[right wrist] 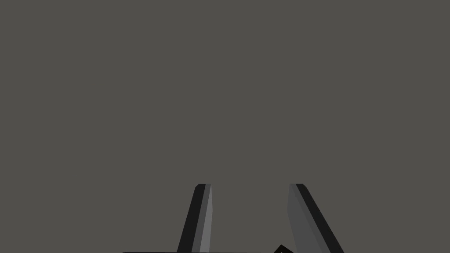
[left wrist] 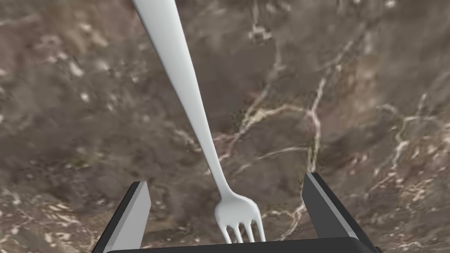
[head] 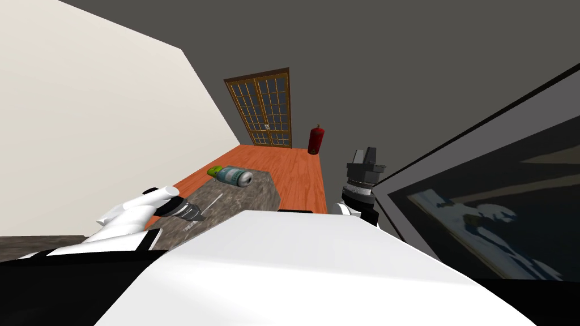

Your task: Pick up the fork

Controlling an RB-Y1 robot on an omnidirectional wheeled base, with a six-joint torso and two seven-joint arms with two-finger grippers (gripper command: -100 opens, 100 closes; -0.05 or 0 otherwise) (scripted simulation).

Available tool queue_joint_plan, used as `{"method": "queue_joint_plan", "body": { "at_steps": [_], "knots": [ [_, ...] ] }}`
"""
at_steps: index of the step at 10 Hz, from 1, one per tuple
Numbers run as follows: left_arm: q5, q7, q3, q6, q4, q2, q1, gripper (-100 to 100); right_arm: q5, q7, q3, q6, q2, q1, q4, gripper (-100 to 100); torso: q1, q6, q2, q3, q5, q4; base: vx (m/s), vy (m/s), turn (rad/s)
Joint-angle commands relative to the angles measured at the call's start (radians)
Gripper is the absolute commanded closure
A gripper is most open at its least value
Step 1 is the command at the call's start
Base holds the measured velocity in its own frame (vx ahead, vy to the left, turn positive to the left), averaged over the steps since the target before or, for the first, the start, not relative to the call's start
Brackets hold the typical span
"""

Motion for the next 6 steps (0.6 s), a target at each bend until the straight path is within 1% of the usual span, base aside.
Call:
{"method": "queue_joint_plan", "body": {
  "at_steps": [1,5,6],
  "knots": [
    [0.000,0.000,0.000,0.000,0.000,0.000,0.000,100,0.000,0.000,0.000,0.000,0.000,0.000,0.000,0,0.000,0.000,0.000,0.000,0.000,0.000,0.000,0.000,0.000],
    [0.001,0.002,0.001,0.001,0.001,0.000,0.000,100,0.000,0.000,0.000,0.000,0.000,0.000,0.000,0,0.001,0.001,-0.001,-0.001,0.000,0.000,0.000,0.000,0.000],
    [0.001,0.002,0.001,0.001,0.001,0.000,0.000,0,0.000,0.000,0.000,0.000,0.000,0.000,0.000,0,0.001,0.001,-0.001,-0.001,0.000,0.000,0.000,0.000,0.000]
  ]
}}
